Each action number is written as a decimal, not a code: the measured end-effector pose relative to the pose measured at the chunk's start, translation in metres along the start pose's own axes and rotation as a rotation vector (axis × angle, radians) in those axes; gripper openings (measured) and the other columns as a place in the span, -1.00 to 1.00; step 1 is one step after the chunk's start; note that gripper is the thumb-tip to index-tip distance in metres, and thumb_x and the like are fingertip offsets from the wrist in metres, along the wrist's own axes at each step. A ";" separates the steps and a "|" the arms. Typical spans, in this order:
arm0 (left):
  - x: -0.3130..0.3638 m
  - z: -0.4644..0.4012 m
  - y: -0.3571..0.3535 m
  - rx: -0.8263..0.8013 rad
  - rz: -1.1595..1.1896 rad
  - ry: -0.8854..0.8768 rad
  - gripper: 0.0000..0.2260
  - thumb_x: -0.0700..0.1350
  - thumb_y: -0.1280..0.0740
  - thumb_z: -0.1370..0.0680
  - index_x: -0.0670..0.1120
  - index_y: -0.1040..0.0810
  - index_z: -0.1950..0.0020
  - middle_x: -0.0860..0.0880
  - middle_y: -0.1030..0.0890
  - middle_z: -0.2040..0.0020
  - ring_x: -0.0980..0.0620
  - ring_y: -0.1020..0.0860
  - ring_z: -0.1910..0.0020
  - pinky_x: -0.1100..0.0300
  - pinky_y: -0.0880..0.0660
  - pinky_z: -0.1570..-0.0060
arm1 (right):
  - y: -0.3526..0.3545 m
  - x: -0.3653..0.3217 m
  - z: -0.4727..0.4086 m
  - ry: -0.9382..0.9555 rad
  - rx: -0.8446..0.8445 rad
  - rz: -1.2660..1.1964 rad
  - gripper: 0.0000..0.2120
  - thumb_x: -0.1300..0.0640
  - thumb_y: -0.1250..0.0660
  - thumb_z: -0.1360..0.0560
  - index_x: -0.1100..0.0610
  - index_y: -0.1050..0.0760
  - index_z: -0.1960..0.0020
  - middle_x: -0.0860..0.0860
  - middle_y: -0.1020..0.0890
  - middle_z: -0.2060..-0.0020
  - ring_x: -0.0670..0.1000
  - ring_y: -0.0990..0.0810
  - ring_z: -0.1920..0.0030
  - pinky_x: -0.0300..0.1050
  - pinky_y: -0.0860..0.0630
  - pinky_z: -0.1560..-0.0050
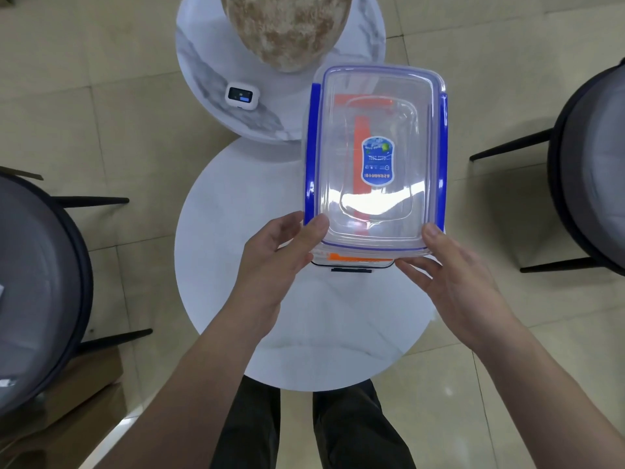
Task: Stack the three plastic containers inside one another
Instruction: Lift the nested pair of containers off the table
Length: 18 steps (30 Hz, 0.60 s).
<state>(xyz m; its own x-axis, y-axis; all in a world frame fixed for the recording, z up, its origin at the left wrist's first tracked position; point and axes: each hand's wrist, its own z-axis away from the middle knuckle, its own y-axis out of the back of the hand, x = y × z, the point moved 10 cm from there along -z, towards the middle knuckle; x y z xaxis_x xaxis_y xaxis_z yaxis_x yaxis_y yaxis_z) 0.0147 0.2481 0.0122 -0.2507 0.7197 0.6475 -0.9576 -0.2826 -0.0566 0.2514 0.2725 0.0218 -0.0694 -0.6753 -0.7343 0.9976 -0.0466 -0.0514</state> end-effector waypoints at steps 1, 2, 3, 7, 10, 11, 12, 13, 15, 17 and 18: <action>0.000 0.000 0.000 -0.002 -0.001 -0.002 -0.31 0.18 -0.48 -0.29 -0.06 -0.55 -0.38 -0.03 -0.65 -0.29 -0.03 -0.63 -0.27 0.01 -0.58 -0.28 | 0.000 0.001 0.000 -0.002 0.003 -0.002 -0.65 -0.09 -0.36 -0.44 0.05 -0.63 -0.15 0.02 -0.74 -0.05 0.06 -0.70 -0.12 0.11 -0.50 -0.33; 0.000 -0.001 0.000 -0.004 -0.002 -0.003 -0.31 0.18 -0.48 -0.29 -0.06 -0.55 -0.38 -0.03 -0.65 -0.29 -0.03 -0.63 -0.27 0.01 -0.58 -0.27 | 0.001 0.001 -0.001 -0.005 0.005 -0.003 -0.65 -0.09 -0.36 -0.44 0.05 -0.63 -0.15 0.02 -0.74 -0.05 0.06 -0.69 -0.12 0.11 -0.50 -0.33; 0.000 -0.001 0.000 -0.006 -0.002 -0.003 -0.31 0.19 -0.47 -0.29 -0.05 -0.55 -0.38 -0.02 -0.65 -0.29 -0.04 -0.63 -0.27 0.02 -0.59 -0.27 | 0.001 0.001 -0.001 -0.007 0.007 -0.004 -0.65 -0.09 -0.36 -0.43 0.05 -0.63 -0.15 0.02 -0.74 -0.05 0.07 -0.69 -0.13 0.11 -0.51 -0.33; 0.000 -0.001 0.000 -0.013 0.009 -0.001 -0.28 0.19 -0.48 -0.27 -0.04 -0.54 -0.39 -0.02 -0.64 -0.31 -0.05 -0.62 -0.29 0.02 -0.59 -0.26 | 0.000 0.000 0.000 -0.007 0.007 -0.005 -0.64 -0.10 -0.37 -0.42 0.03 -0.62 -0.14 0.00 -0.74 -0.05 0.06 -0.70 -0.13 0.11 -0.51 -0.32; 0.002 -0.001 0.000 -0.012 0.015 -0.006 -0.24 0.22 -0.49 -0.22 -0.04 -0.55 -0.38 -0.02 -0.64 -0.30 -0.04 -0.63 -0.27 0.02 -0.59 -0.26 | -0.001 -0.001 0.001 -0.004 0.007 -0.010 -0.68 -0.09 -0.37 -0.42 0.04 -0.65 -0.09 0.01 -0.75 -0.02 0.06 -0.70 -0.10 0.12 -0.52 -0.32; 0.002 -0.001 0.000 -0.014 0.015 -0.007 -0.24 0.22 -0.49 -0.22 -0.04 -0.55 -0.38 -0.02 -0.64 -0.30 -0.05 -0.63 -0.27 0.02 -0.59 -0.26 | -0.001 -0.001 0.001 -0.003 0.007 -0.007 -0.66 -0.11 -0.38 -0.41 0.04 -0.65 -0.09 0.01 -0.74 -0.02 0.06 -0.70 -0.10 0.13 -0.52 -0.31; 0.002 -0.002 0.000 -0.017 0.013 -0.008 -0.25 0.22 -0.49 -0.24 -0.04 -0.55 -0.38 -0.02 -0.64 -0.30 -0.05 -0.63 -0.28 0.02 -0.59 -0.26 | -0.001 -0.001 0.001 -0.003 0.008 0.000 -0.64 -0.13 -0.39 -0.39 0.04 -0.65 -0.09 0.01 -0.74 -0.02 0.07 -0.70 -0.11 0.13 -0.52 -0.31; 0.001 -0.002 0.000 -0.021 0.012 -0.008 -0.27 0.21 -0.48 -0.25 -0.04 -0.55 -0.38 -0.02 -0.64 -0.31 -0.06 -0.62 -0.28 0.02 -0.59 -0.26 | 0.000 0.000 0.001 -0.003 0.011 0.008 -0.61 -0.15 -0.39 -0.37 0.03 -0.64 -0.11 0.01 -0.74 -0.04 0.07 -0.69 -0.13 0.14 -0.52 -0.31; 0.000 -0.003 0.001 -0.026 0.005 -0.009 -0.27 0.20 -0.48 -0.26 -0.04 -0.54 -0.39 -0.01 -0.63 -0.31 -0.06 -0.61 -0.30 0.01 -0.59 -0.26 | 0.002 0.001 0.001 0.001 0.017 0.037 -0.53 -0.22 -0.40 -0.35 0.00 -0.62 -0.16 0.02 -0.72 -0.10 0.09 -0.67 -0.19 0.15 -0.53 -0.30; -0.001 -0.004 0.002 -0.022 -0.008 -0.014 -0.23 0.24 -0.48 -0.23 -0.03 -0.54 -0.39 0.01 -0.63 -0.32 -0.05 -0.61 -0.31 -0.01 -0.58 -0.28 | 0.004 0.003 0.001 0.017 0.029 0.086 -0.38 -0.33 -0.41 -0.30 -0.01 -0.59 -0.24 0.00 -0.70 -0.15 0.07 -0.66 -0.21 0.14 -0.53 -0.29; -0.001 -0.004 0.003 -0.017 -0.019 -0.020 -0.21 0.26 -0.48 -0.21 -0.02 -0.54 -0.39 0.02 -0.63 -0.32 -0.03 -0.60 -0.31 -0.01 -0.58 -0.28 | 0.005 0.003 0.001 0.025 0.040 0.102 -0.31 -0.39 -0.41 -0.26 -0.02 -0.58 -0.26 -0.02 -0.70 -0.16 0.05 -0.66 -0.21 0.12 -0.54 -0.28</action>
<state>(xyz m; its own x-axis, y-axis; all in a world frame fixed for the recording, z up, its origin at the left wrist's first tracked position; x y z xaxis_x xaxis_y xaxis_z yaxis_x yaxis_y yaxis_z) 0.0118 0.2492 0.0079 -0.2294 0.7120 0.6637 -0.9645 -0.2580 -0.0566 0.2567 0.2692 0.0202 0.0326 -0.6596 -0.7509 0.9987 -0.0089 0.0511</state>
